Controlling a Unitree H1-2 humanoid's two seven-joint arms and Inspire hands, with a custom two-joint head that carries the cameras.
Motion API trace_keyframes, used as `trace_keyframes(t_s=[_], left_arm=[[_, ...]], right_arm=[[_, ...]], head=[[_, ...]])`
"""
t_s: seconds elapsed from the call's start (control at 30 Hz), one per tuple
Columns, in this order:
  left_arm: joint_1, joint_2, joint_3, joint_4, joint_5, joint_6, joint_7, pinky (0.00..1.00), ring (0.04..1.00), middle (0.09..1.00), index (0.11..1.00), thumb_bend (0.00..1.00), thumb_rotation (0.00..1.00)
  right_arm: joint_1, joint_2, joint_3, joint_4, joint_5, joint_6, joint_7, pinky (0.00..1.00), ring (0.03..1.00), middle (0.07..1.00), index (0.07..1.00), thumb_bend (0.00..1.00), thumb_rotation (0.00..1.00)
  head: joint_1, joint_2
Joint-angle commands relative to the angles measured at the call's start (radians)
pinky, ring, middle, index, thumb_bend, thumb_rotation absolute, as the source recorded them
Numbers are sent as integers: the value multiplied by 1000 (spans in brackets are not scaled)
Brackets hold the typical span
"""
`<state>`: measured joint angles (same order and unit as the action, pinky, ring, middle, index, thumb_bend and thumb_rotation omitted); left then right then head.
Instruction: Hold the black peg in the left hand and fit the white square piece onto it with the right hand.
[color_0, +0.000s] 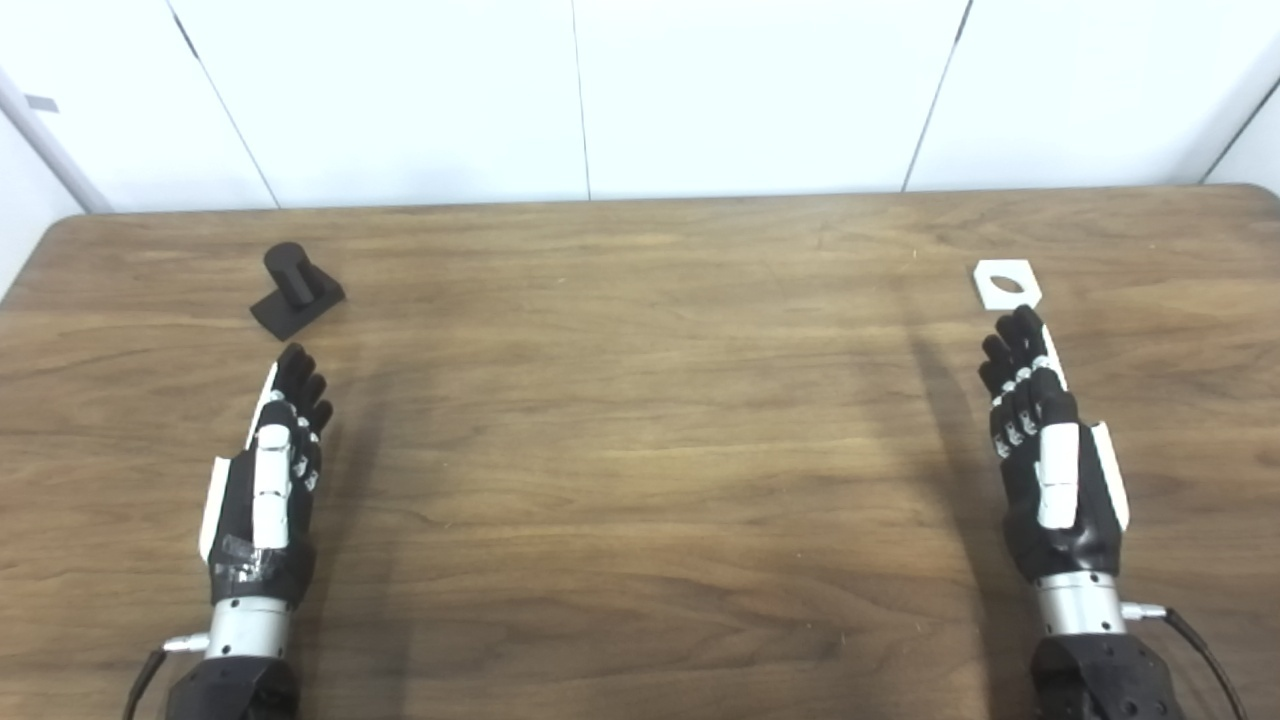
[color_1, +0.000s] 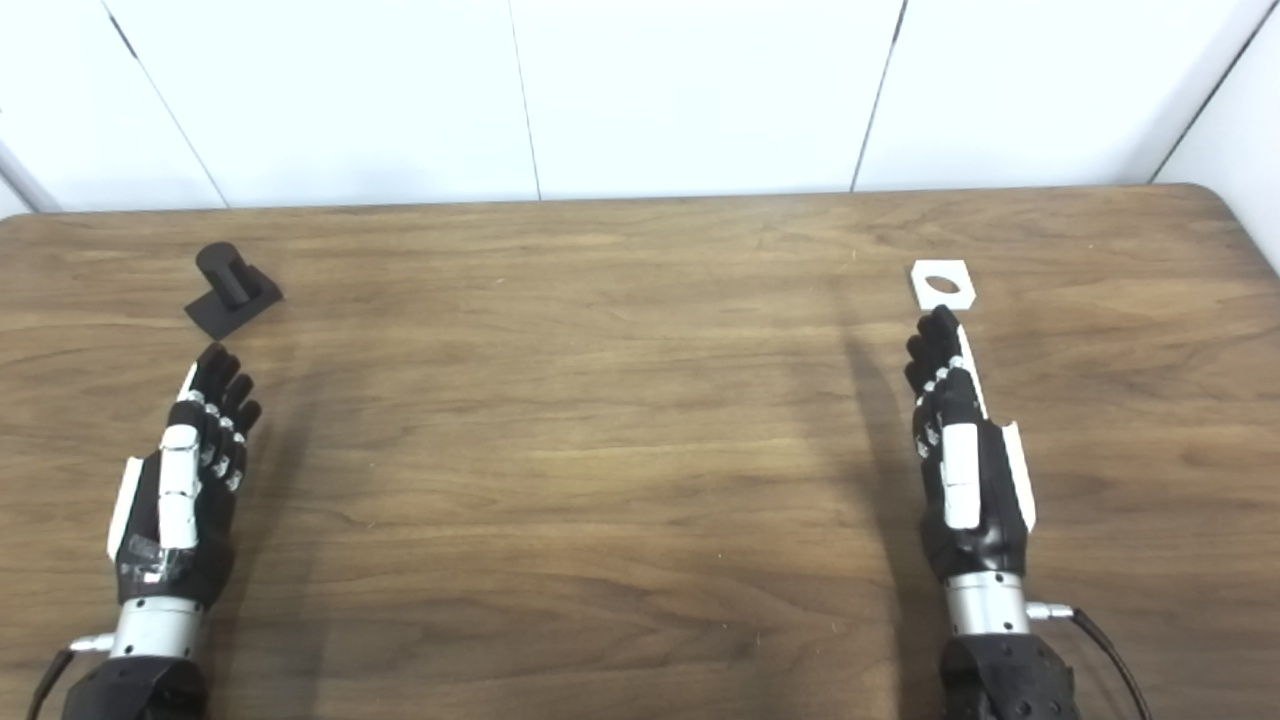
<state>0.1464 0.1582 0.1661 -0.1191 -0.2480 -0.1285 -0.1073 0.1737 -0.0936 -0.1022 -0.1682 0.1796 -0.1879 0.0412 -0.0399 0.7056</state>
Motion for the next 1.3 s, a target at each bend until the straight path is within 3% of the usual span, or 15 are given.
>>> trace_keyframes(t_s=[0.0, 0.37, 0.57, 0.77, 1.03, 1.27], left_arm=[[13, -14, -12, 0, -10, -7, -10, 1000, 1000, 1000, 1000, 421, 937], [18, -16, -12, -9, 7, -1, -8, 1000, 997, 1000, 998, 413, 941], [26, -38, -24, -13, 31, -12, 0, 1000, 985, 995, 983, 407, 919], [43, -72, -38, 3, 56, -33, 4, 991, 976, 983, 963, 417, 873], [53, -91, -57, 21, 82, -60, 14, 996, 976, 983, 963, 400, 871], [56, -97, -57, 40, 100, -80, 17, 1000, 978, 982, 962, 388, 891]], right_arm=[[57, 22, 11, 55, 14, 8, 11, 1000, 975, 981, 979, 613, 949], [61, 23, 6, 59, 12, 6, 7, 1000, 976, 981, 974, 598, 951], [70, 11, -7, 62, 22, 11, 9, 999, 976, 976, 969, 587, 944], [77, -19, -19, 103, 36, -34, 44, 1000, 992, 987, 989, 615, 934], [77, -19, -25, 110, 63, -37, 69, 1000, 989, 988, 985, 565, 953], [74, -21, -24, 137, 56, -44, 77, 1000, 992, 981, 966, 630, 946]], head=[[-3, 0], [5, -9], [107, -58], [226, -143], [269, -199], [267, -228]])
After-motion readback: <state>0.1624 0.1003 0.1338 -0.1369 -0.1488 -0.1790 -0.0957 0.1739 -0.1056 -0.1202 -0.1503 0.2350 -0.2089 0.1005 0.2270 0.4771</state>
